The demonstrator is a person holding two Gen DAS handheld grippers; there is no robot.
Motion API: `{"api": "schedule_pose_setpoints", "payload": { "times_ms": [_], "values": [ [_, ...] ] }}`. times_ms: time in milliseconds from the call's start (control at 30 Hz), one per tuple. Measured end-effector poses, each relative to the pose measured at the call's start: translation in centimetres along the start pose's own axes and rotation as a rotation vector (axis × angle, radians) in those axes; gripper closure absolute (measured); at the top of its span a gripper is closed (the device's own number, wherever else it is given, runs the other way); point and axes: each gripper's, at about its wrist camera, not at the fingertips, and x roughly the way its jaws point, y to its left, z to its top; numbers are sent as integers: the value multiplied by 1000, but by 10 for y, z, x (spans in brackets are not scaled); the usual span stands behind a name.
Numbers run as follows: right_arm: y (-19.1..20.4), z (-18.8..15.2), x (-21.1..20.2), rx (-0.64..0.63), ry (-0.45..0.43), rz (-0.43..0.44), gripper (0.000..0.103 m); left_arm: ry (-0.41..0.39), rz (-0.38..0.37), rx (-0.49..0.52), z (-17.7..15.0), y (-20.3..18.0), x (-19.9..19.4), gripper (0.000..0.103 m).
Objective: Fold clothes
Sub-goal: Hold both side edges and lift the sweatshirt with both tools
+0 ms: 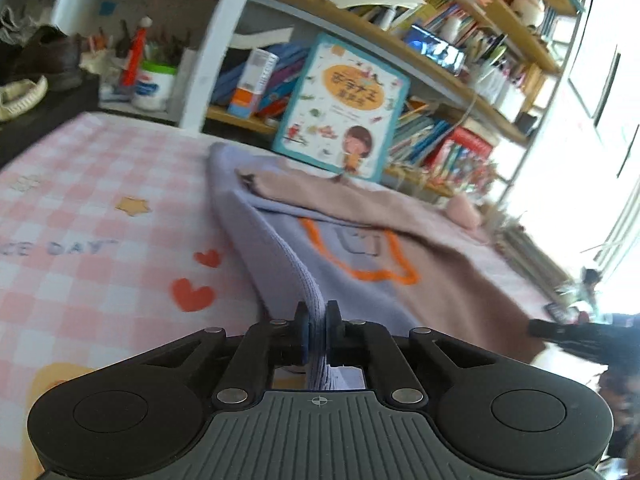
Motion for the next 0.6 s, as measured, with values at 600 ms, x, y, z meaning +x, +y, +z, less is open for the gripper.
{"api": "schedule_pose_setpoints", "payload": {
  "times_ms": [600],
  "values": [
    [-28, -10, 10, 159, 66, -52, 76, 97, 5, -104, -14, 24, 9, 69]
  ]
}}
